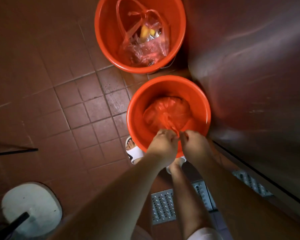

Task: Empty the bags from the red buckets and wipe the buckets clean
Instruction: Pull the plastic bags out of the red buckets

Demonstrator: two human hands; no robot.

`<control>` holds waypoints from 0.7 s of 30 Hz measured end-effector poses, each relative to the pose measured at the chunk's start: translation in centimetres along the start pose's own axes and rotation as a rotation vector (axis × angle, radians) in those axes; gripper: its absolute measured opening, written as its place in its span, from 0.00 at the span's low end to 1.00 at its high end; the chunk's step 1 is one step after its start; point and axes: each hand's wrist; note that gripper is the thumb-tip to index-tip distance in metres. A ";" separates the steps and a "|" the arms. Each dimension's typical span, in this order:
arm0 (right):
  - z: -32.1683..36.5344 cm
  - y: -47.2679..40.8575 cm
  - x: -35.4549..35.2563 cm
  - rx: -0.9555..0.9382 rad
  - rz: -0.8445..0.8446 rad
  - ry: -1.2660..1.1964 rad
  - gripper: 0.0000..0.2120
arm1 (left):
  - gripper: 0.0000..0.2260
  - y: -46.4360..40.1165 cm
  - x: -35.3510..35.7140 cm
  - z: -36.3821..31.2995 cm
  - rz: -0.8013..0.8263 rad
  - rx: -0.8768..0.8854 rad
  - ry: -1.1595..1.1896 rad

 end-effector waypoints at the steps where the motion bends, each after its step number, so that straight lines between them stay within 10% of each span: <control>1: 0.4 -0.4 -0.5 0.001 0.016 -0.031 0.17 | 0.11 -0.1 0.2 -0.1 0.014 -0.034 0.015; 21: 18.7 -16.1 -13.2 -0.124 -0.094 -0.013 0.15 | 0.17 -6.3 -21.0 -3.5 -0.321 -0.092 0.115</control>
Point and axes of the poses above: each hand's wrist, its own y-axis away from the middle knuckle, its own x-axis out of the palm, z = x × y, and after that the axes turned 3 degrees about z, right-handed
